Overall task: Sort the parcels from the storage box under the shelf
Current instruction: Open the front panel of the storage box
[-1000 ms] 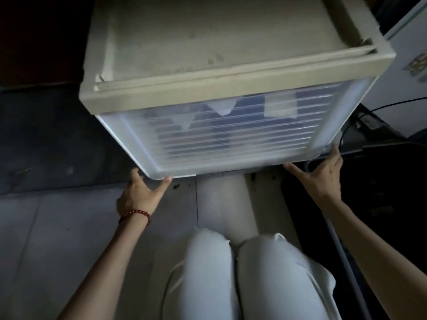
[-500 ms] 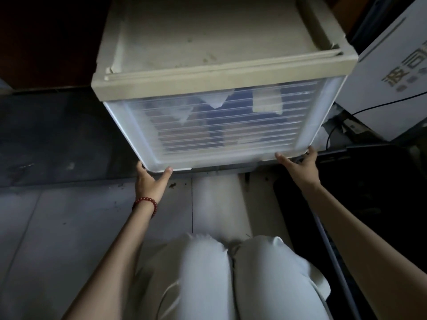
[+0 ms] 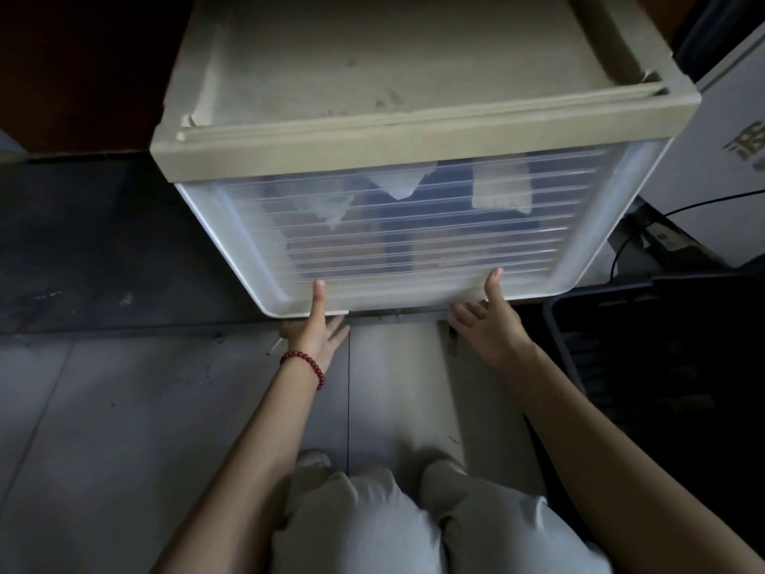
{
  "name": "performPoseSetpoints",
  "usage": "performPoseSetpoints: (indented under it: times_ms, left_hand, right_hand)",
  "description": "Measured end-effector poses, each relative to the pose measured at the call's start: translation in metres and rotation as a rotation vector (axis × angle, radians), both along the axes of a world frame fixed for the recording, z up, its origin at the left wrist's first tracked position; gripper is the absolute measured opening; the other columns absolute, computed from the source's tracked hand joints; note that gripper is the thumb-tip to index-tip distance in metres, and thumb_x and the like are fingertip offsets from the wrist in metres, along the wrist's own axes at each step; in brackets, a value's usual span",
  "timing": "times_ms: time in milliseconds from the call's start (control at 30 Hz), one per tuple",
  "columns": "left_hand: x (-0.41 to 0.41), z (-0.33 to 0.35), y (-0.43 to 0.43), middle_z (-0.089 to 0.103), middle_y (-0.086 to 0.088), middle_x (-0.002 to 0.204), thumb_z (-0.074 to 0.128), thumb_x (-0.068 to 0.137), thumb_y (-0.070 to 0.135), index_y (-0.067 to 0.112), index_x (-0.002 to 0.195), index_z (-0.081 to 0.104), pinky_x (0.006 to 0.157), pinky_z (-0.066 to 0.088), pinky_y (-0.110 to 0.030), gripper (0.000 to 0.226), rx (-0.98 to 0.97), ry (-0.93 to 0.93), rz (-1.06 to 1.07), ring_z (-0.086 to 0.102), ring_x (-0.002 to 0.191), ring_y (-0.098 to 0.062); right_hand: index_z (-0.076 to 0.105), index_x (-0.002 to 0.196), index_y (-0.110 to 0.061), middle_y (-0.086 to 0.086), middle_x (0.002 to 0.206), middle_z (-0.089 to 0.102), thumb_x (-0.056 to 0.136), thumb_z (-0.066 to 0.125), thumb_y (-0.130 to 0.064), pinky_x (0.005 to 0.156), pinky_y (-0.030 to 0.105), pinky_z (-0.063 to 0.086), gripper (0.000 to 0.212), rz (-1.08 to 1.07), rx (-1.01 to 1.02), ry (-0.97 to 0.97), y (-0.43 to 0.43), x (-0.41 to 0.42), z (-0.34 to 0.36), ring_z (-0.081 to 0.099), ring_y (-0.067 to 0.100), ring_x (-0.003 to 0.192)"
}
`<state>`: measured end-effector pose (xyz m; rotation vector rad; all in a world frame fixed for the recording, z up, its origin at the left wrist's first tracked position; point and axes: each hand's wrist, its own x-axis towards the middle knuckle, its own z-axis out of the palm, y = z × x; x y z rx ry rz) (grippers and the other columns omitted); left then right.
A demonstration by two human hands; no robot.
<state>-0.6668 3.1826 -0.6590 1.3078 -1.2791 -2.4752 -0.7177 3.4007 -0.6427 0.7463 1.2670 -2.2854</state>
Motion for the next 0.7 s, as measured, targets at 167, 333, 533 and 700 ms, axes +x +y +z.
performPoseSetpoints:
  times_ms: [167,333,533,700]
  left_hand:
    - [-0.002,-0.004,0.021,0.033,-0.016,0.148,0.059,0.078,0.059,0.021,0.148,0.021,0.087,0.052,-0.046,0.089,0.357,0.107,0.048,0.048,0.127,-0.032]
    - [0.003,0.001,0.024,0.054,-0.015,0.118,0.072,0.06,0.062,0.006,0.123,0.043,0.07,0.059,-0.041,0.089,0.491,0.108,0.035,0.059,0.104,-0.029]
    - [0.038,0.016,0.024,0.058,-0.013,0.117,0.072,0.063,0.061,0.01,0.118,0.051,0.071,0.056,-0.037,0.078,0.451,0.078,-0.033,0.061,0.099,-0.026]
    - [0.081,0.036,0.021,0.048,-0.007,0.126,0.065,0.08,0.053,0.019,0.125,0.05,0.073,0.052,-0.039,0.059,0.301,0.11,0.152,0.054,0.103,-0.021]
  right_hand:
    - [0.007,0.152,-0.007,0.018,0.156,0.021,0.089,0.037,-0.066,0.106,0.045,0.036,0.092,-0.045,-0.153,-0.066,-0.013,-0.002,-0.006,0.032,0.03,0.141]
    - [0.008,0.153,-0.008,0.02,0.151,0.031,0.085,0.047,-0.067,0.104,0.048,0.04,0.098,-0.053,-0.197,-0.099,-0.007,0.007,-0.005,0.04,0.034,0.135]
    - [0.027,0.147,-0.006,0.017,0.145,0.041,0.086,0.048,-0.066,0.099,0.049,0.043,0.087,-0.004,-0.198,-0.122,0.009,0.04,0.009,0.05,0.035,0.126]
    - [0.028,0.148,-0.009,0.015,0.146,0.044,0.088,0.046,-0.064,0.102,0.05,0.041,0.083,-0.025,-0.176,-0.099,0.028,0.077,0.031,0.052,0.037,0.122]
